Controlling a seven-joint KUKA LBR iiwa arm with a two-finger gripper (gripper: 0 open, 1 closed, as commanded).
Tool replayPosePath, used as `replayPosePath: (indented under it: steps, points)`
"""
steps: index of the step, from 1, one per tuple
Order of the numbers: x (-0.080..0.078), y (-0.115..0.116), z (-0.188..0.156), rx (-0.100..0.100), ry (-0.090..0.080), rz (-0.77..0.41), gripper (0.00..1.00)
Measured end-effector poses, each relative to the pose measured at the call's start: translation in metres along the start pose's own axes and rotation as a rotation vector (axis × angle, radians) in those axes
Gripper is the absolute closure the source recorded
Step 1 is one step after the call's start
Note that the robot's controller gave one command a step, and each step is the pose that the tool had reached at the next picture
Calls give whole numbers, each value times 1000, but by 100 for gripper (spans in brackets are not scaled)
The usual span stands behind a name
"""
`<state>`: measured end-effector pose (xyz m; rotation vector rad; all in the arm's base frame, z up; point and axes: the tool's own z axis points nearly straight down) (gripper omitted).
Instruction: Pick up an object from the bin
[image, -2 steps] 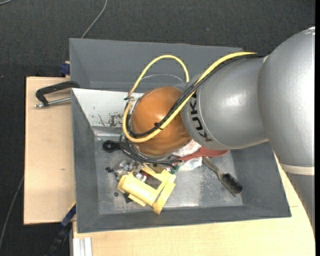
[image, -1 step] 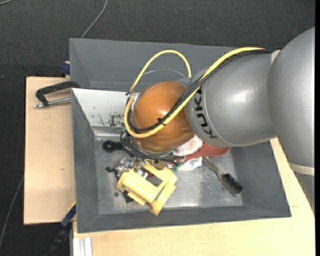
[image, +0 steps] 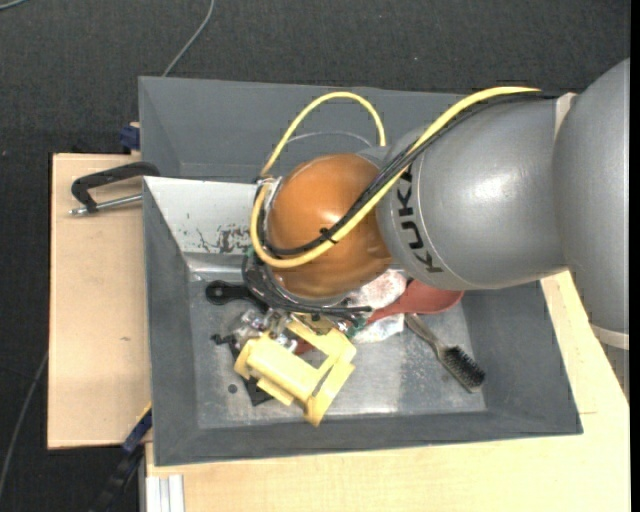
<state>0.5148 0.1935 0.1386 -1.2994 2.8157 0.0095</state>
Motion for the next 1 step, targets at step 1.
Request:
replayPosePath:
  steps: [1]
  points:
    - [-1,0,-14,1,-1,0,100]
